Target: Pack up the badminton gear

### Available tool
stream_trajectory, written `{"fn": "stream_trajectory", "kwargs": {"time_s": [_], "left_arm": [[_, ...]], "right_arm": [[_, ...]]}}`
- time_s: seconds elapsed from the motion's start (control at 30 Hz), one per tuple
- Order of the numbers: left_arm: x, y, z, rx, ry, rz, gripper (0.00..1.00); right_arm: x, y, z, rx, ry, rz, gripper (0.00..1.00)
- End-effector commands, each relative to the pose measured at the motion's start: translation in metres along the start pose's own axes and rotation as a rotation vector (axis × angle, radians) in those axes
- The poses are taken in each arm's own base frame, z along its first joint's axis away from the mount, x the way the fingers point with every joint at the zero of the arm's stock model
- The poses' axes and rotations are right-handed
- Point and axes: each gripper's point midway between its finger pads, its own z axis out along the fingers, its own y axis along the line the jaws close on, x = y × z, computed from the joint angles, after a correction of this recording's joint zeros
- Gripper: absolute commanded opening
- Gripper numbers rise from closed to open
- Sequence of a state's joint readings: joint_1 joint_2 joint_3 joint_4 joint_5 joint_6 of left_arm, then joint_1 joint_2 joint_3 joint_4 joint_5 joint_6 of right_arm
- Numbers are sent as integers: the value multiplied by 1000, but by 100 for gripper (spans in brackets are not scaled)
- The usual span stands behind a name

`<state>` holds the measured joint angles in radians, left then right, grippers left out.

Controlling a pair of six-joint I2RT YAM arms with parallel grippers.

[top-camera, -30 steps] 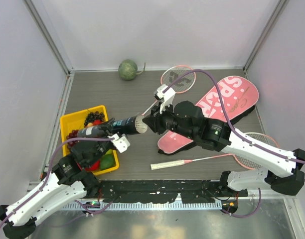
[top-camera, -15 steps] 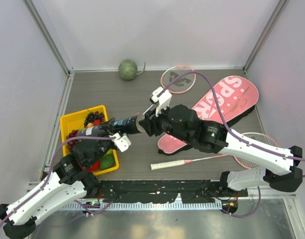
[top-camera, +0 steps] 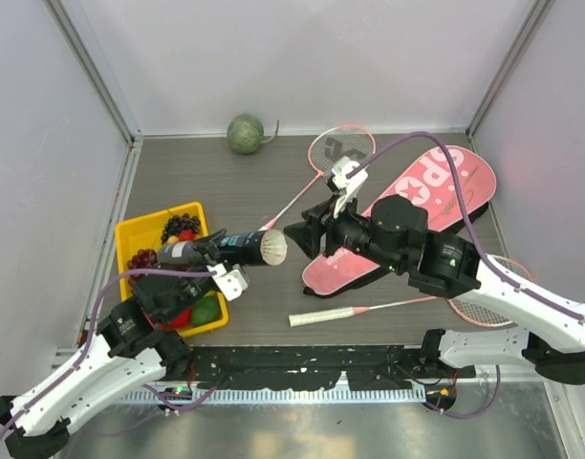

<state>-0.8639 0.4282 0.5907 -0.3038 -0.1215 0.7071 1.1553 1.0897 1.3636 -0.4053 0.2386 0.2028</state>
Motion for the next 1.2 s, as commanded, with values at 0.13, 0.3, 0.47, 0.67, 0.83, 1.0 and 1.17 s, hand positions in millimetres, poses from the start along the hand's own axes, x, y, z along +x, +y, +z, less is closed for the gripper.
{"fn": "stream_trajectory", "kwargs": {"time_s": [0.13, 0.3, 0.47, 0.67, 0.83, 1.0, 1.17], "left_arm": [[-33, 16, -4, -47, -143, 0, 0], [-32, 16, -3, -48, -138, 2, 0], [-33, 17, -4, -51, -143, 3, 0], [-35, 18, -5, -51, -150, -2, 0], [-36, 19, -5, -56, -155, -4, 0], [-34, 19, -4, -60, -146, -3, 0], [-34, 20, -4, -64, -144, -5, 0]], "right_arm": [[14, 15, 11, -144, 30, 25, 51], [20, 28, 20, -208, 59, 38, 49], [30, 26, 30, -187, 80, 56, 45], [40, 14, 46, -99, 108, 54, 29], [46, 14, 54, -53, 115, 26, 21], [45, 21, 56, -72, 92, 36, 25], [54, 24, 61, -75, 103, 47, 25]]}}
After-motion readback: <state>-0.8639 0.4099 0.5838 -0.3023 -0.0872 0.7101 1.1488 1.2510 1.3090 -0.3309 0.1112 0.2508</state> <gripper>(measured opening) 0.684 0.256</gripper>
